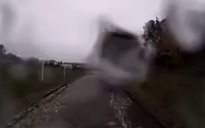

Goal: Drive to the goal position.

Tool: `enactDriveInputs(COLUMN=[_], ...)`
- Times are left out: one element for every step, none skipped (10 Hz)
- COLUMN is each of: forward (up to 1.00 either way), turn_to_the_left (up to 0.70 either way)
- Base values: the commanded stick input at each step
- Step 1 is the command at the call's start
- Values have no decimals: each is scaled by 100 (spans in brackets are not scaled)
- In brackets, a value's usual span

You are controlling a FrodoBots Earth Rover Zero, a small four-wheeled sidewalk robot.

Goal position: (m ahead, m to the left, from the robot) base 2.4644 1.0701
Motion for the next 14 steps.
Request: enactDriveInputs(forward=[70, 70, 70, 70, 70, 70, 70, 70, 70, 70, 70, 70, 70, 70], turn_to_the_left=[0, 0, 0, 0, 0, 0, 0, 0, 0, 0, 0, 0, 0, 0])
